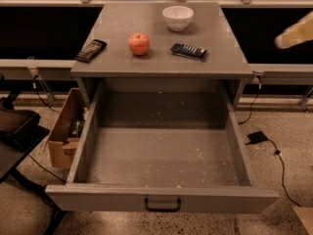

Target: Pick rxbar blueberry from top drawer and place on counter

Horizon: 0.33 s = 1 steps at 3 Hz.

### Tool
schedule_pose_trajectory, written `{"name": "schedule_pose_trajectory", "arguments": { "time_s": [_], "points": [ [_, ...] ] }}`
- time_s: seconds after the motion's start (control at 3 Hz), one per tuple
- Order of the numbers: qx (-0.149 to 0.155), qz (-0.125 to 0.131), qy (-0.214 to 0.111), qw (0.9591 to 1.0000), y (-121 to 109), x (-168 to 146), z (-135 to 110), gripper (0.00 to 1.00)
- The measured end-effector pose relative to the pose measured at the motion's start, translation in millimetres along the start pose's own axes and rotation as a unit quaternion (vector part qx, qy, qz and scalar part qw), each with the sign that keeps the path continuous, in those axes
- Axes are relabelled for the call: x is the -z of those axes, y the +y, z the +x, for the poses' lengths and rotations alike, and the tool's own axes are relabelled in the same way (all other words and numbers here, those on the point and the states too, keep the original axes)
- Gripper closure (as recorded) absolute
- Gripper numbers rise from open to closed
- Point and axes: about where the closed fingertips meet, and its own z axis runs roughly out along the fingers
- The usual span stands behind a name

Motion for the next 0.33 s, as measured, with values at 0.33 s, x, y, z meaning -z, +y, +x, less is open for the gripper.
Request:
{"name": "schedule_pose_trajectory", "arguments": {
  "time_s": [0.33],
  "points": [
    [0.025,0.07,-0.016,0.9971,17.6,69.2,-4.6,0.0]
  ]
}}
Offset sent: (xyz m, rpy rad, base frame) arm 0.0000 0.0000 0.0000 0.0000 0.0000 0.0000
